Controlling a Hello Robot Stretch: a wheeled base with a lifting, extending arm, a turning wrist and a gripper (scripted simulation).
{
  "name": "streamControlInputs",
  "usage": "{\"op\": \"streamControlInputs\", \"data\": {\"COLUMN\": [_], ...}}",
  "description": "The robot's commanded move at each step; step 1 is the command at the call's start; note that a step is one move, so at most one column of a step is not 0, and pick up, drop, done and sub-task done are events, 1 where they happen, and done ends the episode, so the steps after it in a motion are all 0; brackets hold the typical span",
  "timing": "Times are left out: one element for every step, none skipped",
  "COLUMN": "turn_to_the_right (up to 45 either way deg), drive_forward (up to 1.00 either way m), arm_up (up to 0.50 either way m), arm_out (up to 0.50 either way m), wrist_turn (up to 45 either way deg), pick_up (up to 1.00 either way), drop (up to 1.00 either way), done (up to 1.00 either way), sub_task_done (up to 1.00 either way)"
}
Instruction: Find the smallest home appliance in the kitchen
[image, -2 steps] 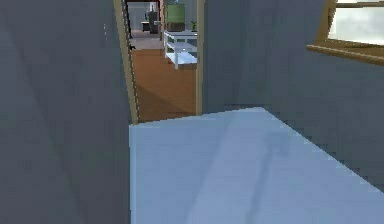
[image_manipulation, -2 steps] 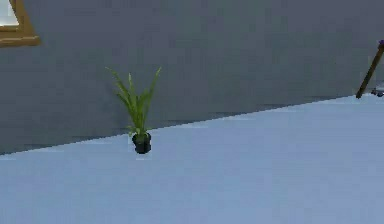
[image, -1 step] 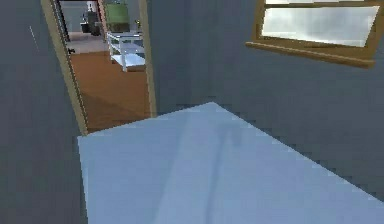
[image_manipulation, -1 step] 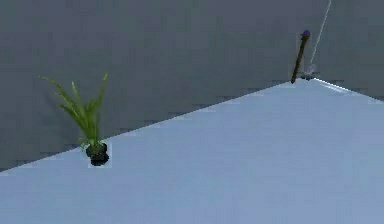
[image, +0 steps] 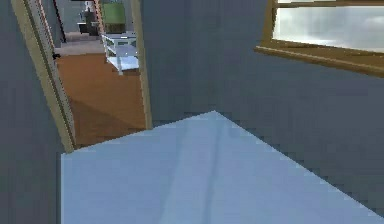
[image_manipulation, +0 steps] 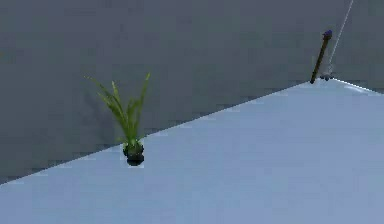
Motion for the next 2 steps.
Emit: {"op": "streamControlInputs", "data": {"turn_to_the_right": [-27.0, 0.0], "drive_forward": [0.00, 1.00], "arm_up": [0.00, 0.00], "arm_out": [0.00, 0.00], "wrist_turn": [0.0, 0.0], "pick_up": [0.00, 0.00], "drop": [0.00, 0.00], "done": [0.00, 0.00], "sub_task_done": [0.00, 0.00]}}
